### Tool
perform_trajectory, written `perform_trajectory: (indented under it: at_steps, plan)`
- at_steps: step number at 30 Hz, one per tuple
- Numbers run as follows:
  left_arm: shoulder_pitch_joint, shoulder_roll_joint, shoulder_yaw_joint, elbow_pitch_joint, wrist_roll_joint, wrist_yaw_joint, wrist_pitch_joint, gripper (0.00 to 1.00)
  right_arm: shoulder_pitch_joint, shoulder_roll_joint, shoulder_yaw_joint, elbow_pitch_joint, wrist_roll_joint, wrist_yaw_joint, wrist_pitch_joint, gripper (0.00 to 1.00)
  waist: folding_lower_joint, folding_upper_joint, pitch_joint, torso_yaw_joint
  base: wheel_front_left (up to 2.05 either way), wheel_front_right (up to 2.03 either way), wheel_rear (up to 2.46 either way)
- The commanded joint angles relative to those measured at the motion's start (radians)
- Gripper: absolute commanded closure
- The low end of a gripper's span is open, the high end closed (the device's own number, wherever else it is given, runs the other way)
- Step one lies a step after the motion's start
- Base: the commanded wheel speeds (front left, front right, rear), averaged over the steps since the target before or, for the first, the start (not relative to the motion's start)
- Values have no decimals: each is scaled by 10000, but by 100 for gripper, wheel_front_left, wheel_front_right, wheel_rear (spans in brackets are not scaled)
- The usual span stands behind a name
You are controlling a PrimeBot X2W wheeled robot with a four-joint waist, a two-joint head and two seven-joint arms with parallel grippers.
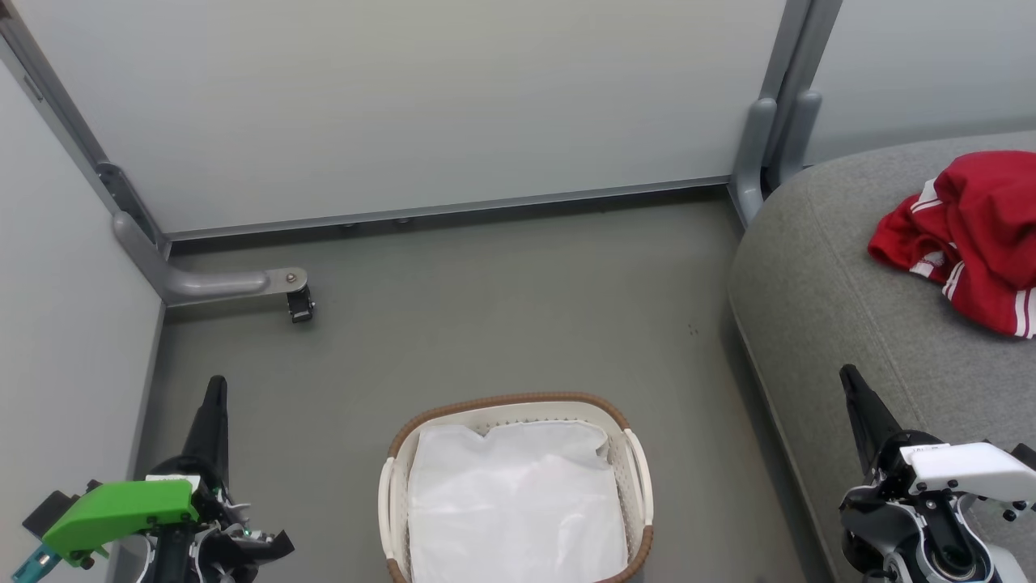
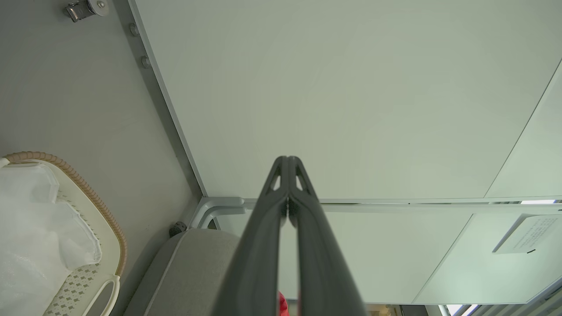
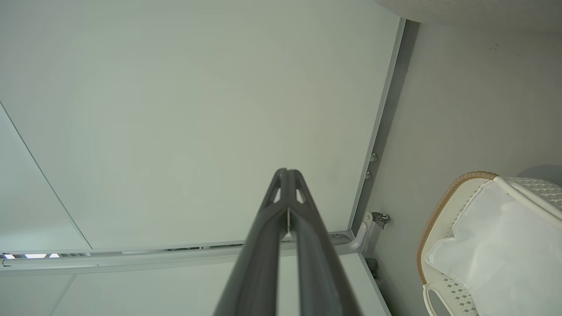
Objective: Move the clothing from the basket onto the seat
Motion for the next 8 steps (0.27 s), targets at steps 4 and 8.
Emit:
perform_trajectory:
  at_steps: [4,8]
  plan:
    - [-102,12,15,-19,-43,-66,47,100,-68,-59,-16,-39,39,0,30,100,0,-1,0,0,0,0,0]
    - [-102,12,15,-19,-43,-66,47,100,-68,-59,-16,-39,39,0,30,100,0,-1,0,0,0,0,0]
